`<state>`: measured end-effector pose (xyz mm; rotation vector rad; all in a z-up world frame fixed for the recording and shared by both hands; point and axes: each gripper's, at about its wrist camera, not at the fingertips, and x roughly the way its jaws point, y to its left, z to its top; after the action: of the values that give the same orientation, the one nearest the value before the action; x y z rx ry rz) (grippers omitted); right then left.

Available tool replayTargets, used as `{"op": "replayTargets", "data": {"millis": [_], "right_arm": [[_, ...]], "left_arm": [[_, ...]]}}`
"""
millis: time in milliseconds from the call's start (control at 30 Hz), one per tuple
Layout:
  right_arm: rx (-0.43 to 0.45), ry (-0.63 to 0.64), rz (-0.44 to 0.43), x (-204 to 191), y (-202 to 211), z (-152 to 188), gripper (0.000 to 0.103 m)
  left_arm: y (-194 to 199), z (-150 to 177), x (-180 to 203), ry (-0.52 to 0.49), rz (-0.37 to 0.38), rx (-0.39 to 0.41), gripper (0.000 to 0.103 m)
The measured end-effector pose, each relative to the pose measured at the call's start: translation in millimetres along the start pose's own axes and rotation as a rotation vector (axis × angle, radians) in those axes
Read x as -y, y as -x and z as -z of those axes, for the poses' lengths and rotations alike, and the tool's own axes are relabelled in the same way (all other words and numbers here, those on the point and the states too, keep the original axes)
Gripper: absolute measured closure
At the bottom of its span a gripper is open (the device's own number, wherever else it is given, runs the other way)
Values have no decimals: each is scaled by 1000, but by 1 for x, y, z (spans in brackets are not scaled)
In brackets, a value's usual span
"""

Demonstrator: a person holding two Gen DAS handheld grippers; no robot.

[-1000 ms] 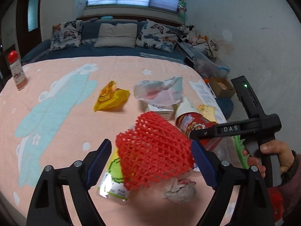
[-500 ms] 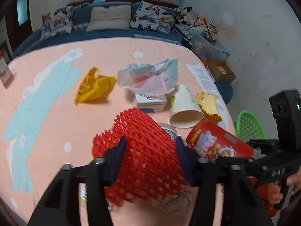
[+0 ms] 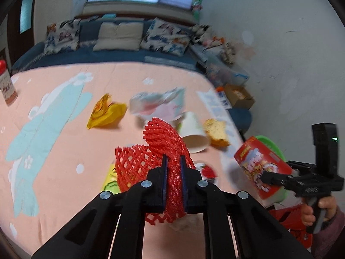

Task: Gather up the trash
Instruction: 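Carry the red cup and red net to the green basket and release both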

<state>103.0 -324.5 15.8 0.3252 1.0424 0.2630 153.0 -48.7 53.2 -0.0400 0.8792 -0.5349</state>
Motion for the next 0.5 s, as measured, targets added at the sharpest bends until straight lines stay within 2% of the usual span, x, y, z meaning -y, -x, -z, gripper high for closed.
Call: {"op": "replayTargets", "data": {"millis": [233,367,500], "right_arm": [[85,-72,167,54,31,11,30],[99,-98,302,89,31,23,30],[63,-153,329,124,19,36,30]], "left_arm": [[21,-8,52,-90,121,64,93],[9,-10,90,-141,191,51,93],[-14,-10,128,-175,255,28,93]]}}
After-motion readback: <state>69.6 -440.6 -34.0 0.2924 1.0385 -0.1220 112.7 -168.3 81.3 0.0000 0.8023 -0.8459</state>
